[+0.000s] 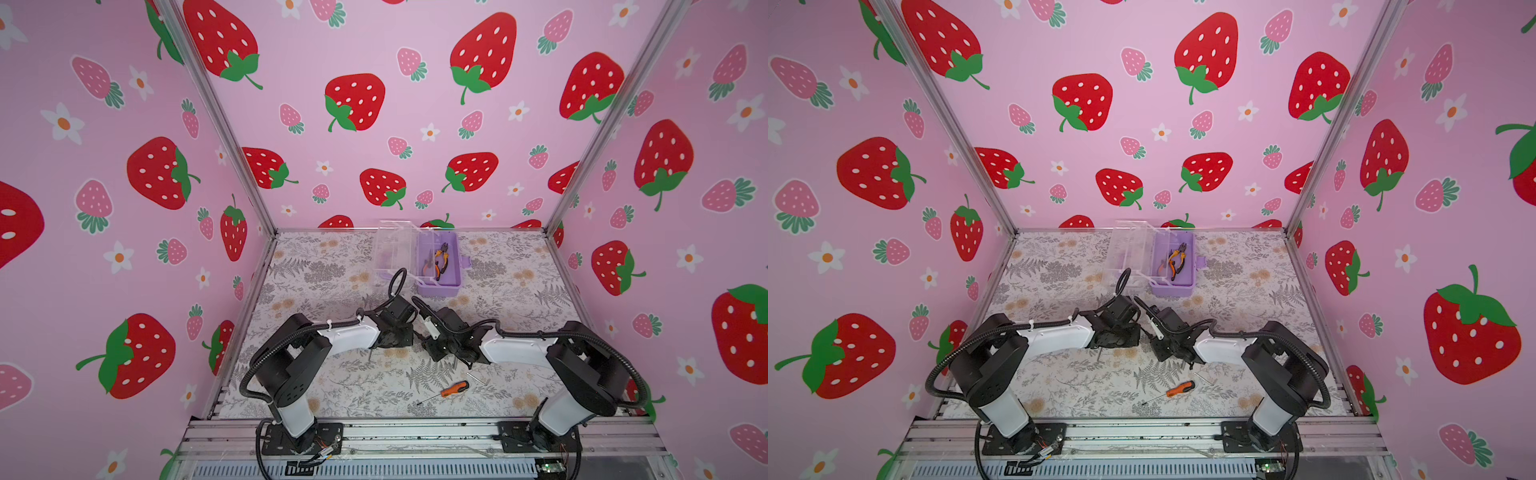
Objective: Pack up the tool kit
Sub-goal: 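Grasp the screwdriver handle with the right gripper from the left gripper, then carry the screwdriver into the lavender box with the right gripper while the left withdraws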
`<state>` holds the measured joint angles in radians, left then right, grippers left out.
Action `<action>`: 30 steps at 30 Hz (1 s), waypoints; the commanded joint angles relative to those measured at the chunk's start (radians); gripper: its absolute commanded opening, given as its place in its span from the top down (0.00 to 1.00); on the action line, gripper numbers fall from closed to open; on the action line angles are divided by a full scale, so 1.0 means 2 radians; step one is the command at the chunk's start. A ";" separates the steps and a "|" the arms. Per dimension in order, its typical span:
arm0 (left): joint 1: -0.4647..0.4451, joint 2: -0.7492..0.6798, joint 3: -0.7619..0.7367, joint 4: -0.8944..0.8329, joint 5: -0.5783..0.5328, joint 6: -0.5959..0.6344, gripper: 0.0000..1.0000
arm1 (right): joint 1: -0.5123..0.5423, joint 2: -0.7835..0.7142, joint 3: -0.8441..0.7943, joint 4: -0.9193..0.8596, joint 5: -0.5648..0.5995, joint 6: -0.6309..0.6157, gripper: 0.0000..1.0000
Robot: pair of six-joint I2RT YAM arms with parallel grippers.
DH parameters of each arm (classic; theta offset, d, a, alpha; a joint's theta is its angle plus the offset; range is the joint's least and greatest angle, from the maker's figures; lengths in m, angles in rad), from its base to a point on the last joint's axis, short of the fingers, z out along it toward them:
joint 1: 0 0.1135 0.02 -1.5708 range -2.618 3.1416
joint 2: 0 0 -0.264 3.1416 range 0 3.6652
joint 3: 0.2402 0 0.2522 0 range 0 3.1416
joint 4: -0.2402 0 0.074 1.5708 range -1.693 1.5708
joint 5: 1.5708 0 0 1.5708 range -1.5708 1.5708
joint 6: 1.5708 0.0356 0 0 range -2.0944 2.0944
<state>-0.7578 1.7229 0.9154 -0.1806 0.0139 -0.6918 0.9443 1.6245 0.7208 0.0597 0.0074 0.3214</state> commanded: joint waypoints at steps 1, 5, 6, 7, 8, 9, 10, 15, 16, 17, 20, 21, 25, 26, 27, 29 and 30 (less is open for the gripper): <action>0.004 -0.021 0.009 0.003 0.013 -0.001 0.95 | 0.006 0.005 0.009 -0.021 0.022 0.006 0.72; 0.007 -0.054 -0.002 0.001 0.028 -0.009 0.95 | 0.006 -0.006 0.011 -0.025 0.009 0.003 0.81; 0.007 -0.068 -0.006 -0.001 0.031 -0.012 0.93 | 0.006 -0.009 0.012 -0.026 0.001 0.001 0.82; 0.007 -0.084 -0.010 -0.003 0.032 -0.015 0.90 | 0.006 -0.013 0.012 -0.027 -0.007 0.001 0.85; 0.008 -0.098 -0.015 -0.005 0.033 -0.018 0.89 | 0.006 -0.018 0.012 -0.028 -0.016 0.002 0.87; 0.008 -0.117 -0.021 -0.006 0.032 -0.020 0.88 | 0.006 -0.024 0.012 -0.028 -0.026 0.006 0.89; 0.008 -0.138 -0.026 -0.009 0.028 -0.023 0.86 | 0.006 -0.030 0.012 -0.028 -0.036 0.010 0.90; 0.009 -0.241 -0.044 -0.029 -0.002 -0.029 0.65 | 0.002 -0.060 0.020 -0.031 -0.083 0.044 0.94; 0.010 -0.264 -0.048 -0.034 -0.010 -0.029 0.61 | 0.000 -0.067 0.023 -0.030 -0.091 0.053 0.94; 0.011 -0.281 -0.050 -0.037 -0.019 -0.029 0.57 | -0.003 -0.071 0.027 -0.031 -0.096 0.060 0.95; 0.015 -0.332 -0.057 -0.052 -0.039 -0.026 0.49 | -0.019 -0.087 0.044 -0.041 -0.114 0.077 0.95; 0.017 -0.347 -0.059 -0.055 -0.044 -0.026 0.47 | -0.027 -0.091 0.053 -0.047 -0.117 0.083 0.96; 0.023 -0.392 -0.071 -0.065 -0.055 -0.020 0.44 | -0.075 -0.100 0.091 -0.057 -0.143 0.102 0.98; 0.023 -0.401 -0.074 -0.065 -0.056 -0.019 0.43 | -0.089 -0.101 0.099 -0.054 -0.151 0.107 0.98; 0.024 -0.409 -0.079 -0.065 -0.058 -0.018 0.42 | -0.103 -0.102 0.108 -0.048 -0.162 0.113 0.99; 0.026 -0.421 -0.087 -0.069 -0.060 -0.018 0.41 | -0.128 -0.099 0.125 -0.035 -0.181 0.125 0.99; 0.027 -0.424 -0.090 -0.071 -0.061 -0.018 0.40 | -0.140 -0.095 0.135 -0.030 -0.189 0.133 1.00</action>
<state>-0.7116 0.8959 0.7547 -0.2882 -0.0723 -0.7334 0.7082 1.4498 0.9390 -0.0315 -0.2962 0.5285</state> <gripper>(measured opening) 0.596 0.278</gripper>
